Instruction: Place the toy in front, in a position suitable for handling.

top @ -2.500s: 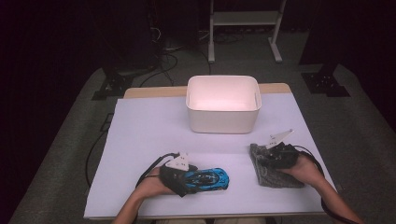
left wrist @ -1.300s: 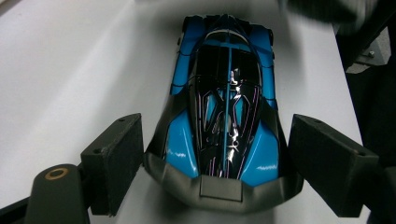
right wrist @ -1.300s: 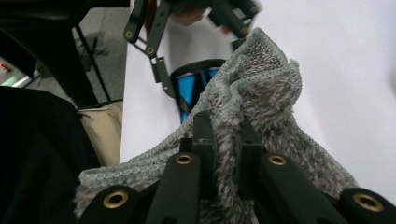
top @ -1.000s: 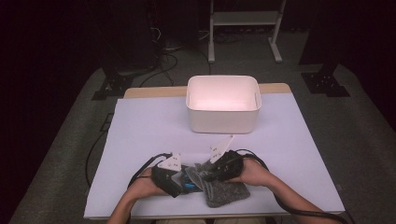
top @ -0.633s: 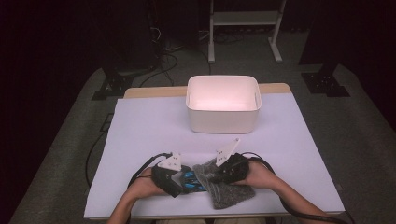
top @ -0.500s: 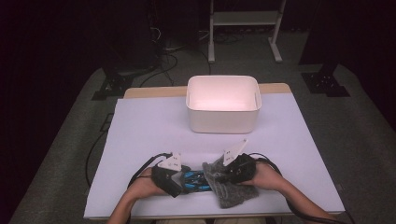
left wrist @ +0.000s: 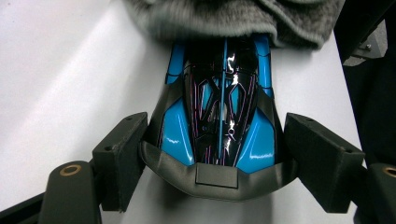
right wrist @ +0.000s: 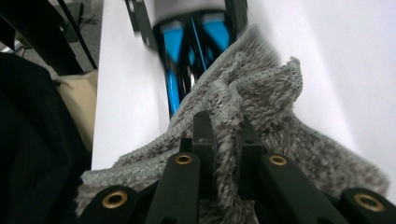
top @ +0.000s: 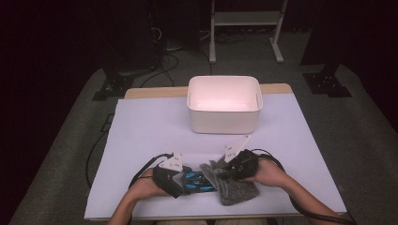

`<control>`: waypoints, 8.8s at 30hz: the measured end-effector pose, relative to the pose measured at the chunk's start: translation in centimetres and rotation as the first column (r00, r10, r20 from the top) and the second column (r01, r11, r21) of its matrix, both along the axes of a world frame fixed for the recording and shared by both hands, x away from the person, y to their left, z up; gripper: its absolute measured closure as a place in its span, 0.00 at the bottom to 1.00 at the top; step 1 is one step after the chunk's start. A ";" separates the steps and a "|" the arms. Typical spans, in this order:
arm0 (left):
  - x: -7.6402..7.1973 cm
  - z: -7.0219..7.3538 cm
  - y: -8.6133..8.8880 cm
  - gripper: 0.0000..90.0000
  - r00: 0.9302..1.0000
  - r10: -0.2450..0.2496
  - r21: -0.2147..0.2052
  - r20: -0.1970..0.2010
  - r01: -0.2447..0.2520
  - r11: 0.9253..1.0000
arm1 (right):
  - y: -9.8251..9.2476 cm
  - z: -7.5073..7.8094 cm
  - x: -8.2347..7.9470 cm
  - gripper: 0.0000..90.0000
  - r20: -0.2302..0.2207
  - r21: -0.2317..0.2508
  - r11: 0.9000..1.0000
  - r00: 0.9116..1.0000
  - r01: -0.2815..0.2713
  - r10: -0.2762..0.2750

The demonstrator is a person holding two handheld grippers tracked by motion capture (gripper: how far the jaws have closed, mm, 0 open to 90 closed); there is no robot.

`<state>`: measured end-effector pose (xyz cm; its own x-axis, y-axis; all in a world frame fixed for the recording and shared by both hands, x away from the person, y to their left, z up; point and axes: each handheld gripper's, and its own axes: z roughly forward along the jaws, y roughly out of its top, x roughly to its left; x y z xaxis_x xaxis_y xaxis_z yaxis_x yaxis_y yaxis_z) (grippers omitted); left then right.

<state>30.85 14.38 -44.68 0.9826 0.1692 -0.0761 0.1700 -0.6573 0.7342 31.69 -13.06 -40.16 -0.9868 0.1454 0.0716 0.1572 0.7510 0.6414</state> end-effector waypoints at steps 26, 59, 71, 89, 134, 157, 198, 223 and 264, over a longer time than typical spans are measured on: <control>-0.2 -0.2 0.5 0.24 1.000 -0.010 0.030 0.015 0.009 1.000 | -2.6 -2.8 0.7 0.90 -0.045 -0.029 0.996 0.995 0.084 -0.085; 0.1 -1.3 -1.5 0.27 0.999 -0.030 -0.006 0.033 0.030 1.000 | -3.0 -1.8 -0.5 0.90 -0.040 -0.016 0.997 0.996 0.080 -0.081; 0.3 -1.4 -2.7 0.27 0.999 -0.039 -0.010 0.034 0.040 0.999 | 2.1 -0.5 -0.4 0.90 -0.014 -0.003 0.999 0.999 -0.035 0.035; 0.1 -1.4 -1.6 0.23 0.999 -0.026 -0.024 0.023 0.026 0.999 | -1.1 -0.9 -0.7 0.90 -0.008 -0.063 0.998 1.000 0.015 -0.016; 0.7 -1.3 -3.9 0.25 0.999 -0.051 -0.081 0.013 0.052 0.995 | 3.7 -0.7 -0.2 0.88 -0.015 -0.026 0.999 0.999 -0.043 0.043; 0.8 -1.2 -3.8 0.26 0.999 -0.052 -0.079 0.014 0.053 0.995 | 2.9 -0.6 0.4 0.88 -0.055 -0.019 0.998 0.997 -0.055 0.054; 0.8 -1.3 -3.3 0.27 0.999 -0.051 -0.087 0.008 0.052 0.995 | 3.1 -0.9 2.4 0.88 -0.068 -0.020 0.999 0.997 -0.043 0.041; 0.9 -1.1 -3.3 0.27 0.998 -0.055 -0.075 0.007 0.055 0.996 | 2.2 -0.9 -0.4 0.88 -0.089 0.021 0.995 0.991 -0.094 0.096; 0.8 -1.2 -2.8 0.27 0.999 -0.043 -0.076 -0.004 0.042 0.996 | 1.5 -1.3 3.0 0.88 -0.075 0.023 1.000 0.997 -0.006 0.008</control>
